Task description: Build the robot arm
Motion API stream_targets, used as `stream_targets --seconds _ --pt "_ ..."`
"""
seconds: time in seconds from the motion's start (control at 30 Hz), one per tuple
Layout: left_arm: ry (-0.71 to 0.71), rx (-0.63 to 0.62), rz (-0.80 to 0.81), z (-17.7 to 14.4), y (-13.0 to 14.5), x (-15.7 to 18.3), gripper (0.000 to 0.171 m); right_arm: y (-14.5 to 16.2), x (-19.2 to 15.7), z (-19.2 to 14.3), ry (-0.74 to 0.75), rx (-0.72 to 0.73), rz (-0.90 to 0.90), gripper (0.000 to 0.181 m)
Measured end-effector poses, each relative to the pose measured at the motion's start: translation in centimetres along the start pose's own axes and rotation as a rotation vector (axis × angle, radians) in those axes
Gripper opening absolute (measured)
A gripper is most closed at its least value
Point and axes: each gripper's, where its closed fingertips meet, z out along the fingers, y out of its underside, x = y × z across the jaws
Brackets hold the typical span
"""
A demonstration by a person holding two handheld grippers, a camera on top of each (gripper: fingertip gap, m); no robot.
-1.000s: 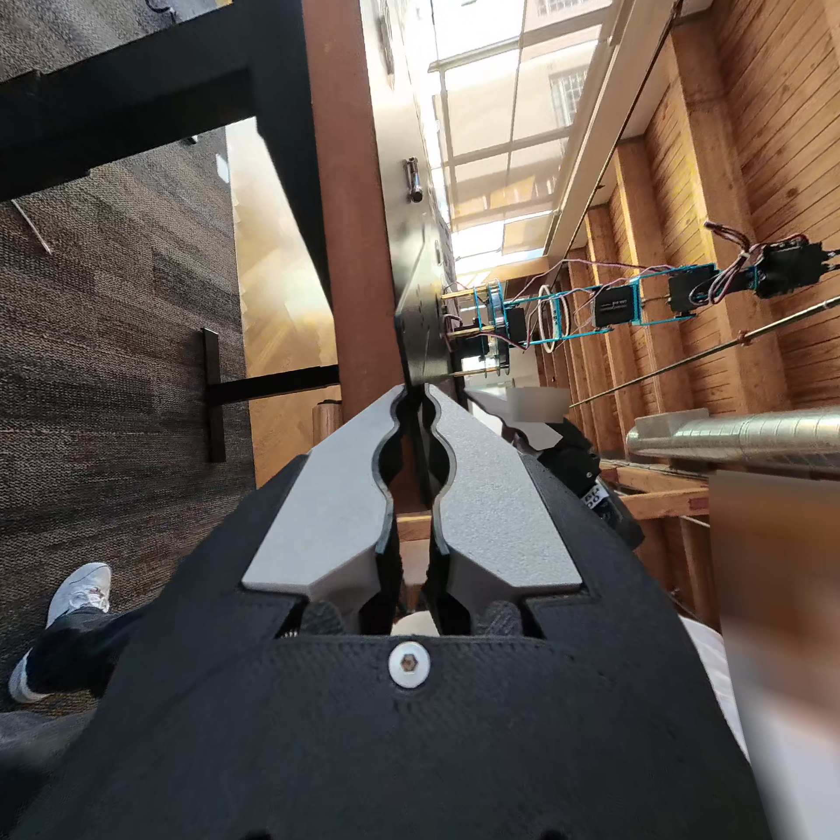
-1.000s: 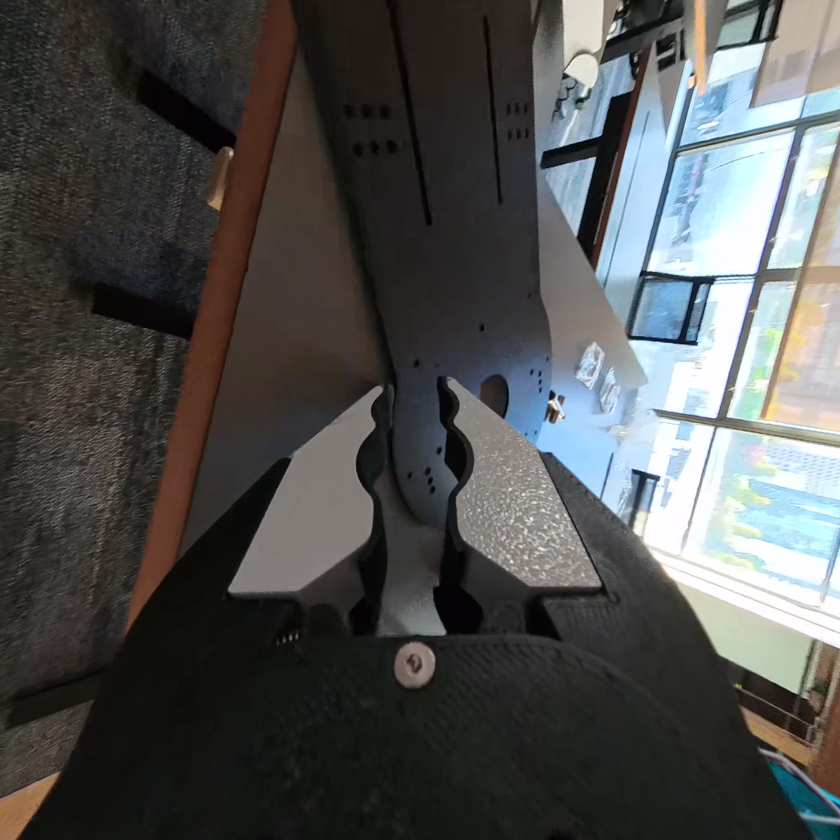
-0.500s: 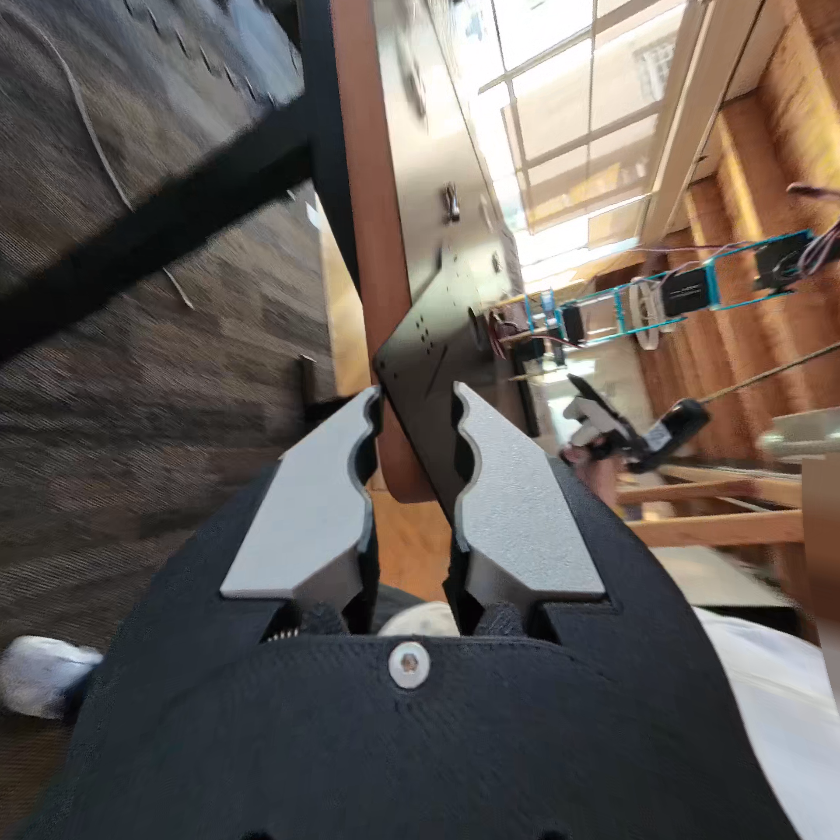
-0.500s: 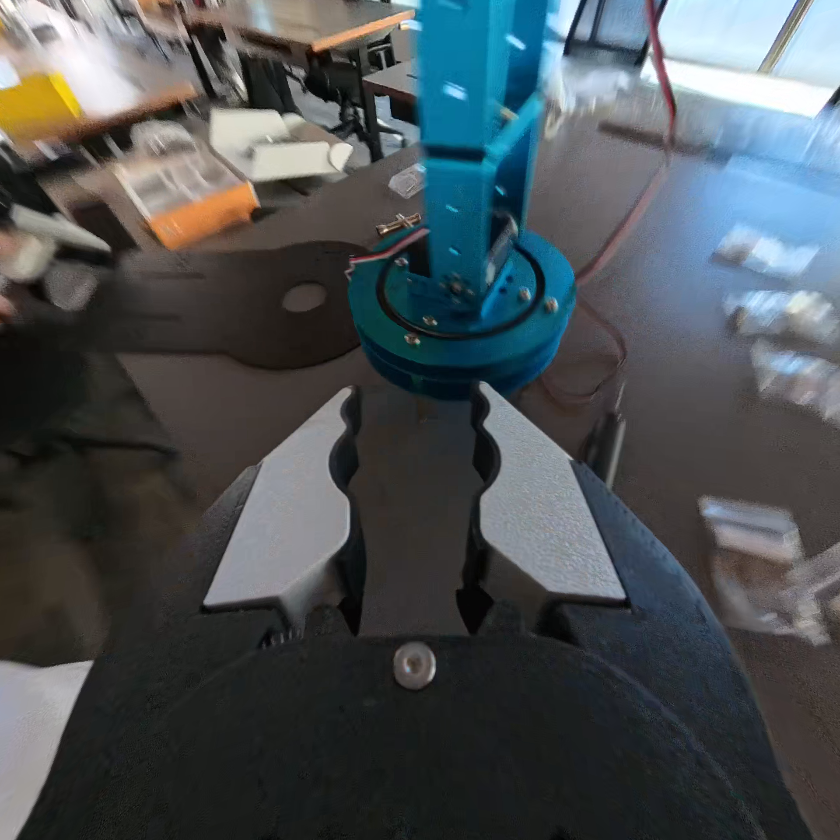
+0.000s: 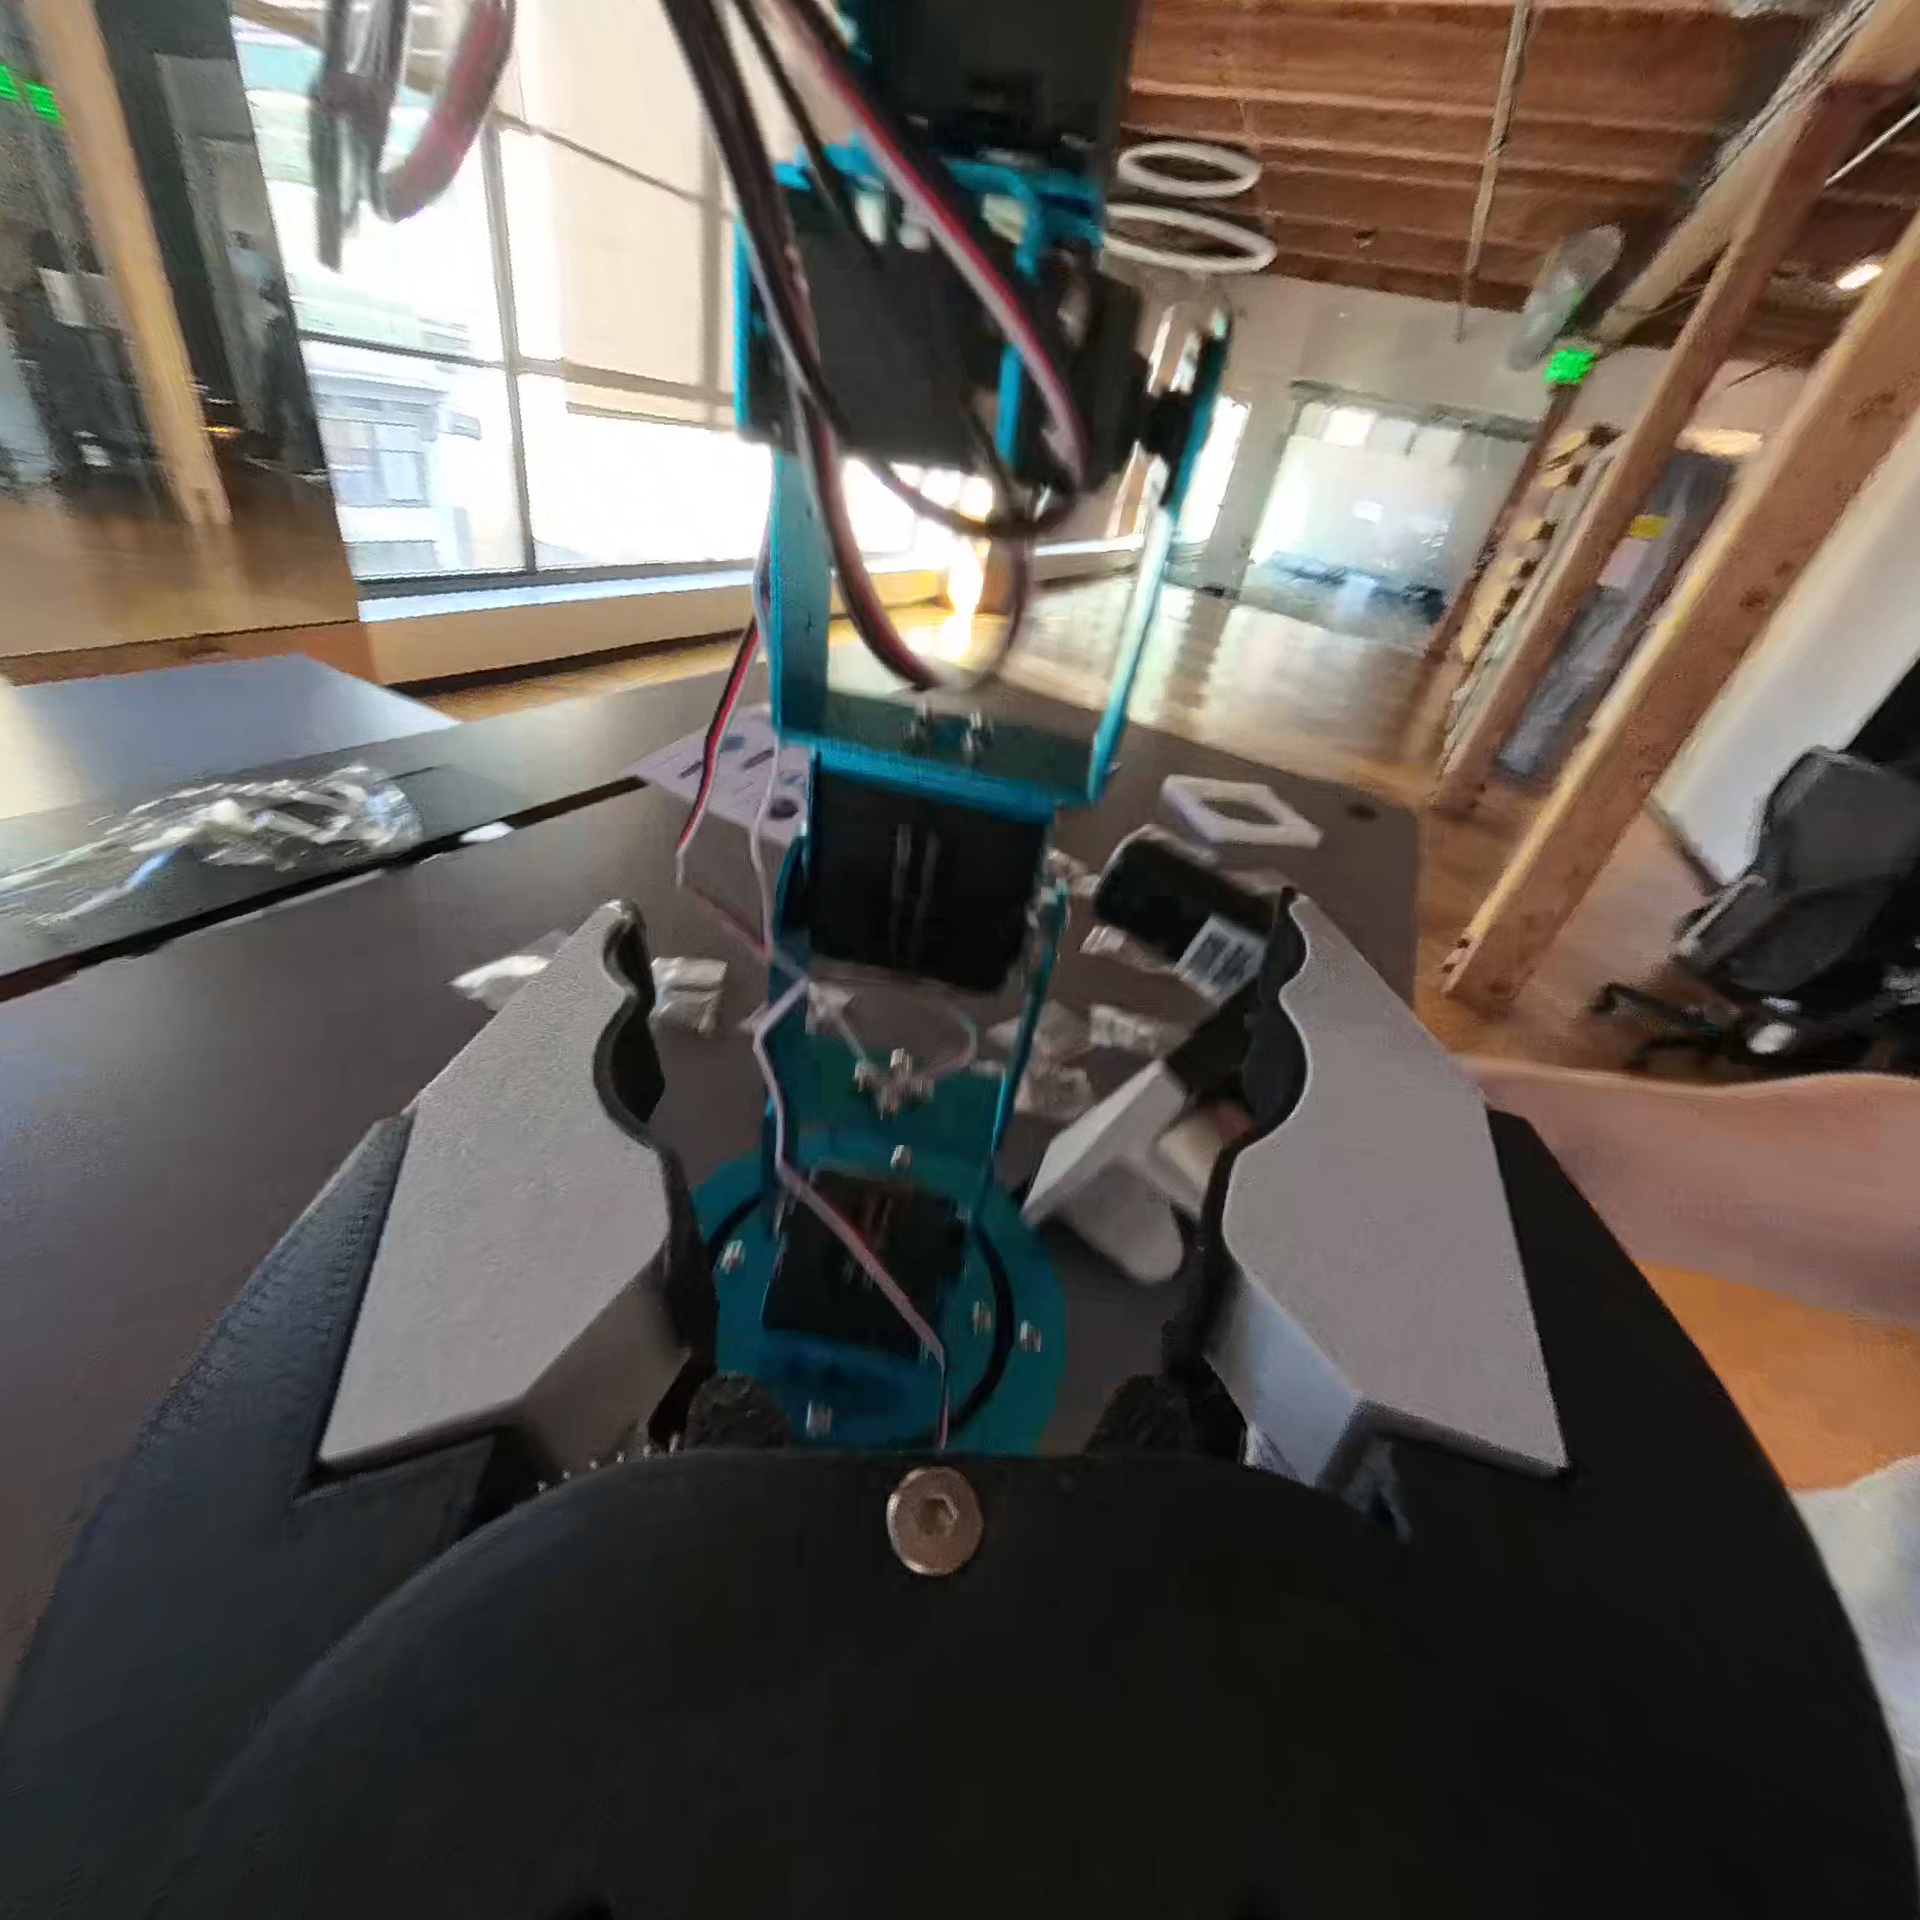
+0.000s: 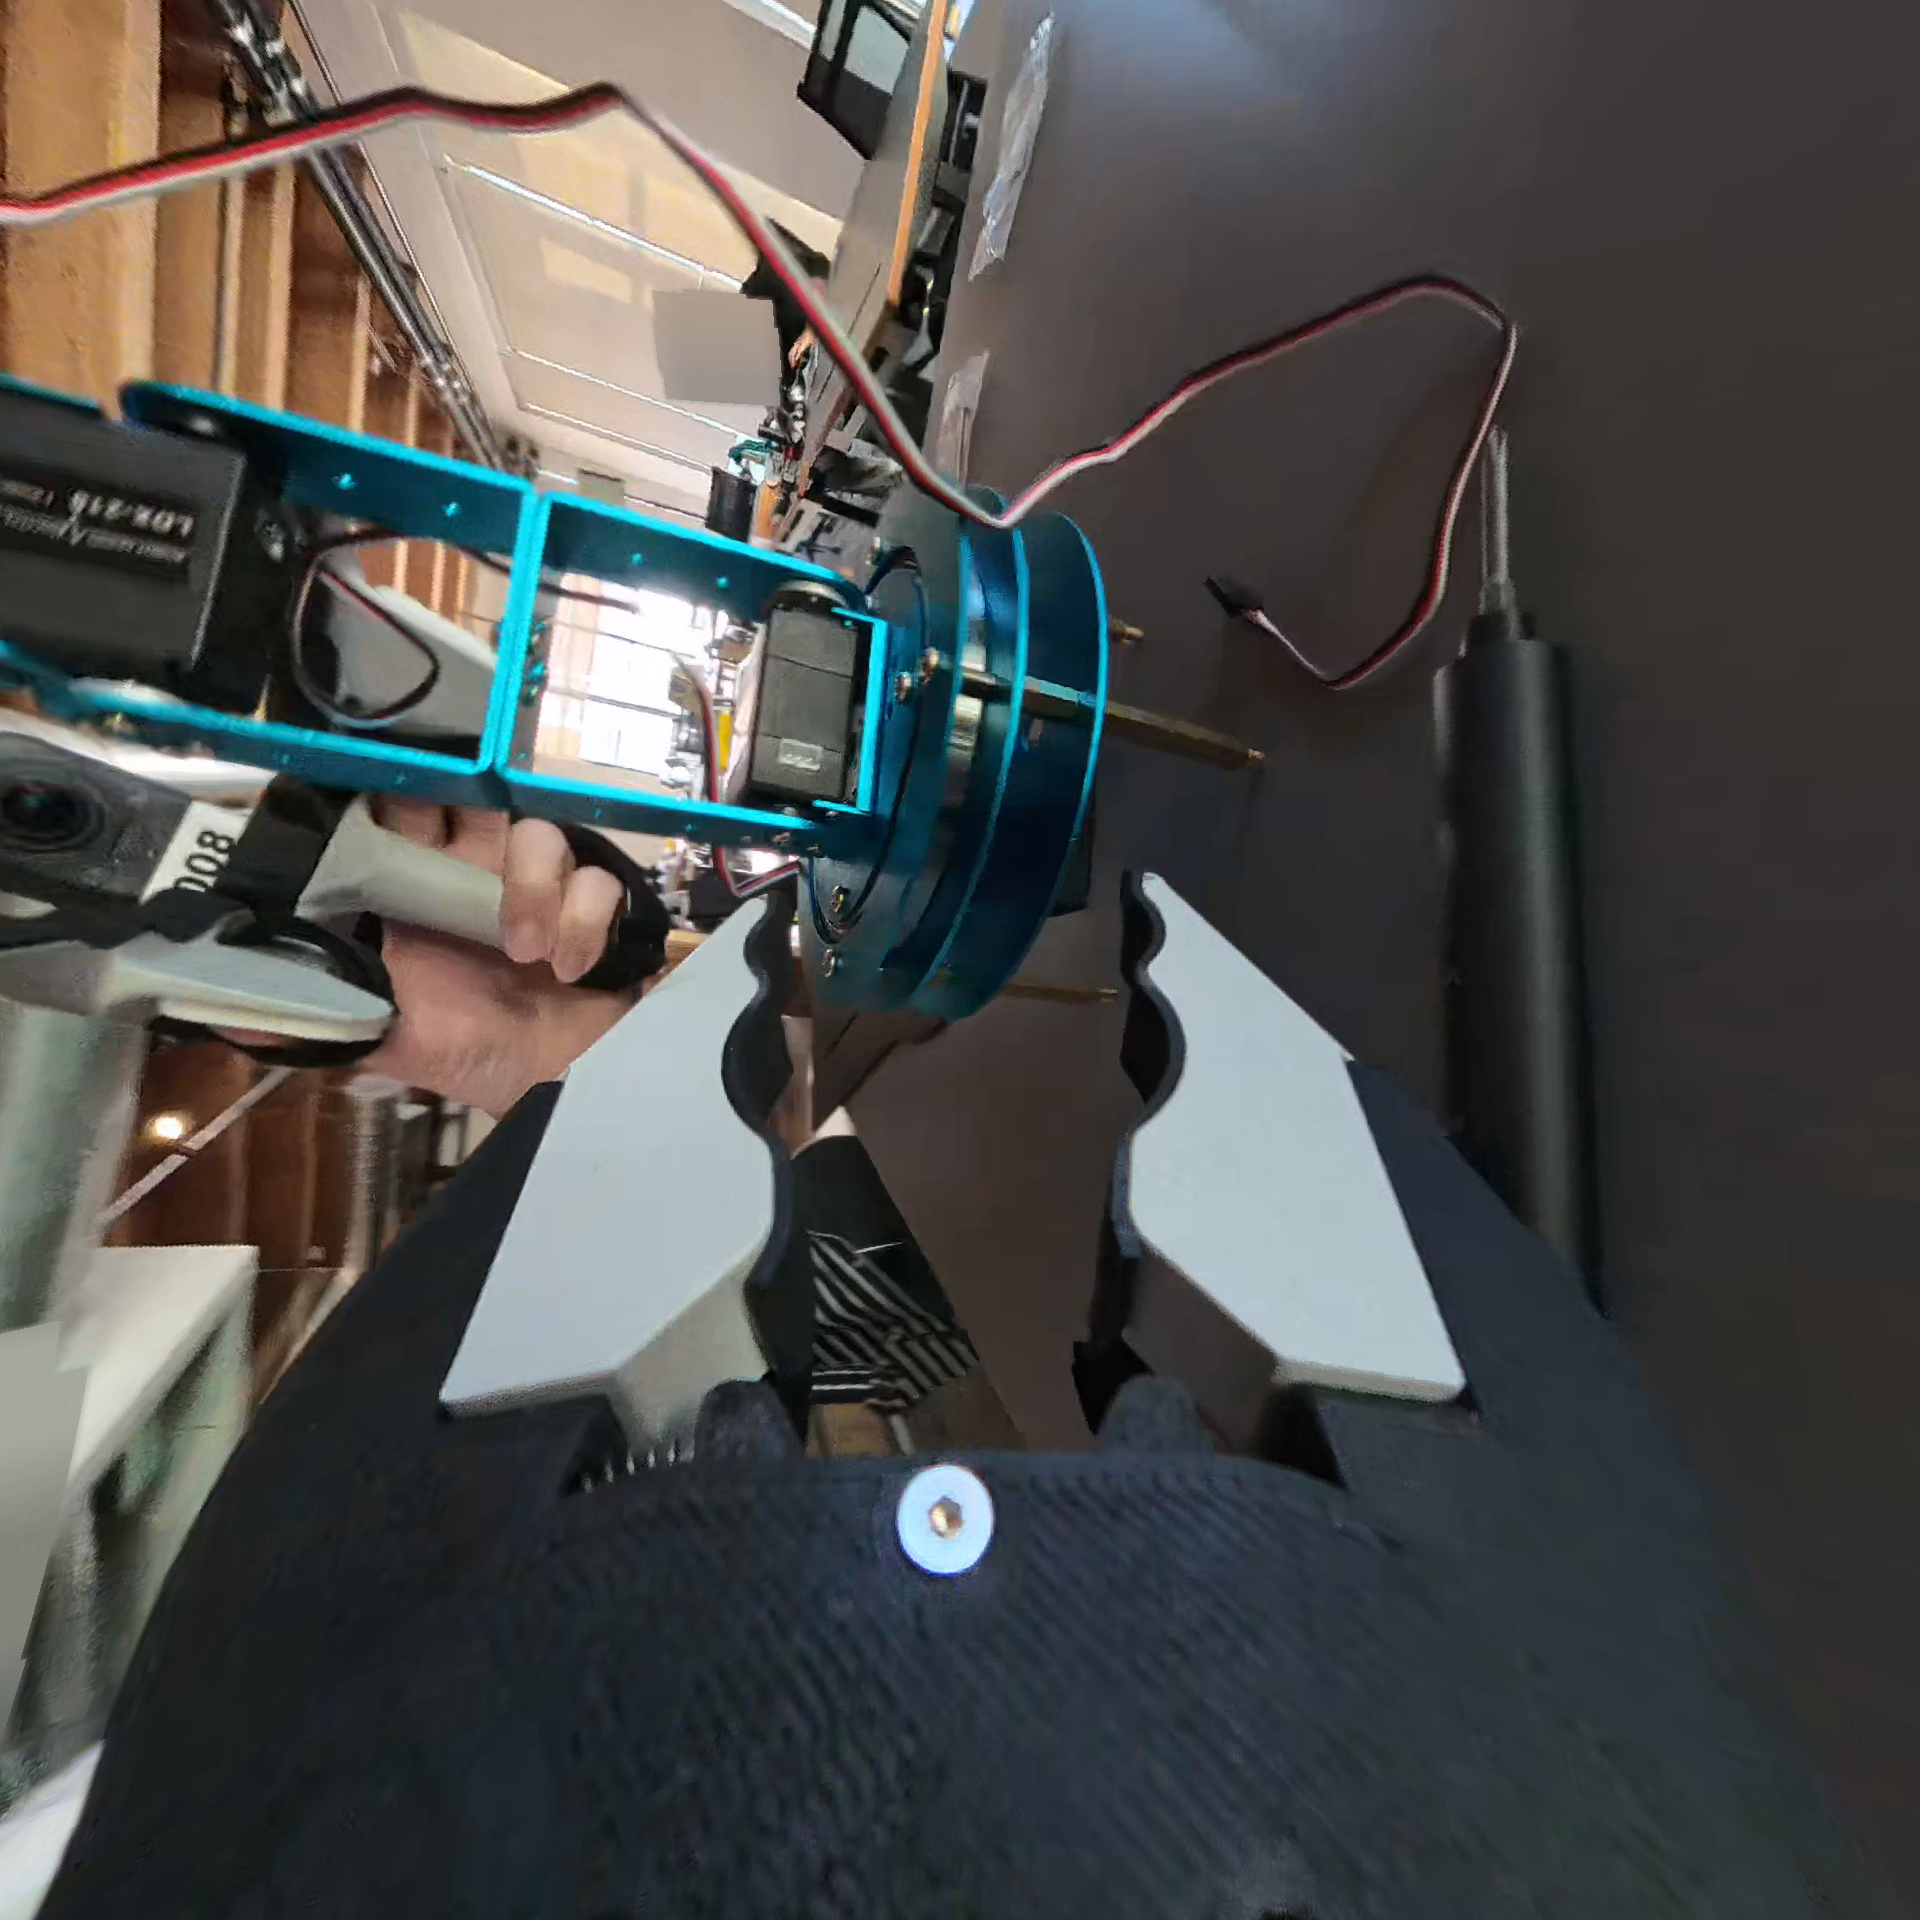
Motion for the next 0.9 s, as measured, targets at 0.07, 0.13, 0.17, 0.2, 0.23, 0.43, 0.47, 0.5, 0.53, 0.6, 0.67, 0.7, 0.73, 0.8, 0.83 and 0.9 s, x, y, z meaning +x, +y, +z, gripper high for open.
stream_targets --seconds 0.07,0.13,0.17,0.2,0.23,0.43,0.47,0.5,0.53,0.6,0.67,0.7,0.73,0.8,0.83,0.9 --pt "0.080 0.030 -0.041 1.9 -0.9 0.0 0.105 0.1 0.4 0.6 -0.017 -0.013 0.061 0.060" --pt "0.133 0.038 -0.060 3.0 -1.5 -0.2 0.091 0.2 0.7 1.1 -0.032 -0.026 0.098 0.056" --pt "0.163 0.031 -0.057 3.4 -1.6 -0.1 0.077 0.1 0.6 1.3 -0.052 -0.021 0.124 0.054" --pt "0.202 0.027 -0.048 3.6 -1.6 0.3 0.071 0.0 0.4 1.5 -0.080 -0.015 0.155 0.052" --pt "0.237 0.024 -0.039 3.8 -1.7 0.7 0.064 -0.1 0.4 1.7 -0.103 -0.014 0.179 0.049" --pt "0.288 -0.007 -0.002 3.9 -1.7 0.6 0.061 -0.5 -0.1 2.5 -0.202 0.022 0.220 0.034" --pt "0.293 -0.015 0.002 3.9 -1.7 0.6 0.060 -0.5 -0.1 2.5 -0.200 0.028 0.221 0.034" --pt "0.293 -0.023 0.009 3.9 -1.7 0.6 0.061 -0.6 -0.1 2.5 -0.195 0.031 0.220 0.034" --pt "0.292 -0.032 0.014 4.0 -1.6 0.5 0.060 -0.7 0.0 2.5 -0.192 0.036 0.226 0.034" --pt "0.288 -0.042 0.014 4.2 -1.7 0.1 0.060 -1.4 0.1 2.6 -0.195 0.053 0.245 0.033" --pt "0.287 -0.047 0.002 4.5 -1.9 -0.5 0.060 -2.0 0.2 2.6 -0.178 0.058 0.238 0.033" --pt "0.287 -0.047 -0.009 4.6 -2.0 -1.0 0.060 -2.4 0.2 2.7 -0.169 0.065 0.235 0.033" --pt "0.284 -0.045 -0.021 4.8 -2.2 -1.5 0.060 -2.8 0.1 2.8 -0.162 0.061 0.227 0.033" --pt "0.273 -0.041 -0.030 5.0 -2.6 -2.6 0.060 -3.8 0.2 3.2 -0.156 0.048 0.215 0.033" --pt "0.267 -0.039 -0.030 5.2 -2.7 -3.2 0.060 -4.4 0.3 3.5 -0.153 0.045 0.213 0.033" --pt "0.255 -0.036 -0.024 5.6 -2.8 -4.5 0.060 -5.8 0.7 4.1 -0.152 0.032 0.204 0.033"
